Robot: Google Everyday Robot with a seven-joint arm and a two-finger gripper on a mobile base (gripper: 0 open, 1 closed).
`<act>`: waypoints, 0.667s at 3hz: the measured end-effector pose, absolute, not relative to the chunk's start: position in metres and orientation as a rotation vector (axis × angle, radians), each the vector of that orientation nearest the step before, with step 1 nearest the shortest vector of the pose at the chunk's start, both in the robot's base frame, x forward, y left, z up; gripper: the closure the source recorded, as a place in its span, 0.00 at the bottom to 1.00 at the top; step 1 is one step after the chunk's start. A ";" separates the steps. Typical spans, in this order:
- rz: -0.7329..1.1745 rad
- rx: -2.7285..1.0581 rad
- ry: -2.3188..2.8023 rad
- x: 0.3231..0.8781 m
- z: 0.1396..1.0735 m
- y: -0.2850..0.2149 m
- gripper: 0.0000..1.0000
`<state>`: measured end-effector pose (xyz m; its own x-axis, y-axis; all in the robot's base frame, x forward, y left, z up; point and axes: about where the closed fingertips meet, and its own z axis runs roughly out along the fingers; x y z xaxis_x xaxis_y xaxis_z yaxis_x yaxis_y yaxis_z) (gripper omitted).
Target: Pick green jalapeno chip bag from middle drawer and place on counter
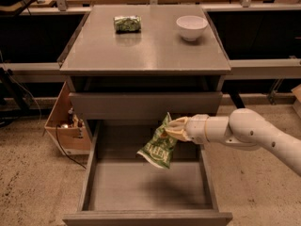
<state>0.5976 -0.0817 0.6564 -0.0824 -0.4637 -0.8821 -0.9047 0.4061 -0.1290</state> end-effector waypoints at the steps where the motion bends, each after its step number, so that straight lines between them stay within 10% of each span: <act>1: 0.580 -1.205 1.710 0.598 0.656 -0.082 1.00; 2: 0.523 -1.239 1.661 0.593 0.700 -0.075 1.00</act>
Offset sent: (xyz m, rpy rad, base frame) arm -0.0060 0.0082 0.0855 -0.0496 -0.1174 0.0273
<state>0.5925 -0.0754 0.7005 -0.0200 -0.4853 -0.8741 -0.8988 0.3917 -0.1969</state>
